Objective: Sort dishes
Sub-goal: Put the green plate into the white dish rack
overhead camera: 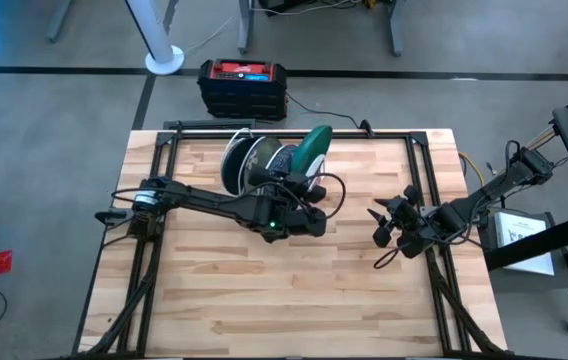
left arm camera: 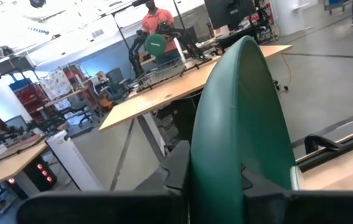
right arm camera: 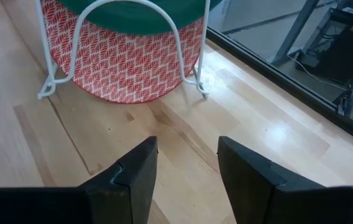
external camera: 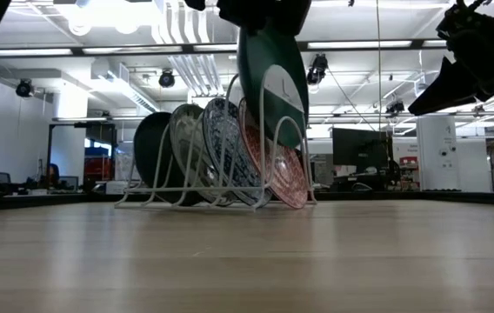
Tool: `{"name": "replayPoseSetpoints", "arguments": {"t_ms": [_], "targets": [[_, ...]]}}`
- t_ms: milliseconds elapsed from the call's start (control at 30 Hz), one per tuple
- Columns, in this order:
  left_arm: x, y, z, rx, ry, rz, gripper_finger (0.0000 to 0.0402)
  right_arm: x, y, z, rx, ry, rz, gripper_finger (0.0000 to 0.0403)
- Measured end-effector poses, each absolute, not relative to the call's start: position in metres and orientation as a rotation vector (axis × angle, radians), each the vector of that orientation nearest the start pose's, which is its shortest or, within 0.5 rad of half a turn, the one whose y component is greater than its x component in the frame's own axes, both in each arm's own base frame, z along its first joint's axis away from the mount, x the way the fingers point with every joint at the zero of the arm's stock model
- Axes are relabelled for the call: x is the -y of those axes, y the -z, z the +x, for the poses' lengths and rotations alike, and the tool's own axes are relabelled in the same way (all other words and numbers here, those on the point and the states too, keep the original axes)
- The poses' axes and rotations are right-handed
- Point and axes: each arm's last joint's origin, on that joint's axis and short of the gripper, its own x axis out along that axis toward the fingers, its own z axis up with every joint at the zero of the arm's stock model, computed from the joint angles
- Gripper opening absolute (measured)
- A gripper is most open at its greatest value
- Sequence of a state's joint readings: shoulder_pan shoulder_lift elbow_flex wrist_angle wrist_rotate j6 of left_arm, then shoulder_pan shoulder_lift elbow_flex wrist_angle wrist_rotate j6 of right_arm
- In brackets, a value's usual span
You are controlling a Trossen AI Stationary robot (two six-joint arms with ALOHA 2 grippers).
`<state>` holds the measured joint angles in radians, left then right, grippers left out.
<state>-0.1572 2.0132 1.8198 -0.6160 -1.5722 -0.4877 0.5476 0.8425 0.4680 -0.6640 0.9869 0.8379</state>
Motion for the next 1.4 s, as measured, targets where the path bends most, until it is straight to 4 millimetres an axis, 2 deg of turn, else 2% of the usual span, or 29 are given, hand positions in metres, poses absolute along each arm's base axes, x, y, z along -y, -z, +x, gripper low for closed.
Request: {"name": "replayPoseSetpoints", "arguments": {"t_ms": [667,1067,1400], "targets": [[0.041,-0.307,0.432,-0.231,-1.360,0.222,0.0120,-0.050,-0.193,0.129,-0.516,0.656,0.060,0.0169],[0.043,-0.347,0.434,-0.283,-1.312,0.265,0.0203,-0.050,-0.193,0.129,-0.515,0.656,0.061,0.0169],[0.044,-0.374,0.428,-0.280,-1.306,0.265,0.0215,-0.050,-0.194,0.129,-0.514,0.655,0.062,0.0145]]}}
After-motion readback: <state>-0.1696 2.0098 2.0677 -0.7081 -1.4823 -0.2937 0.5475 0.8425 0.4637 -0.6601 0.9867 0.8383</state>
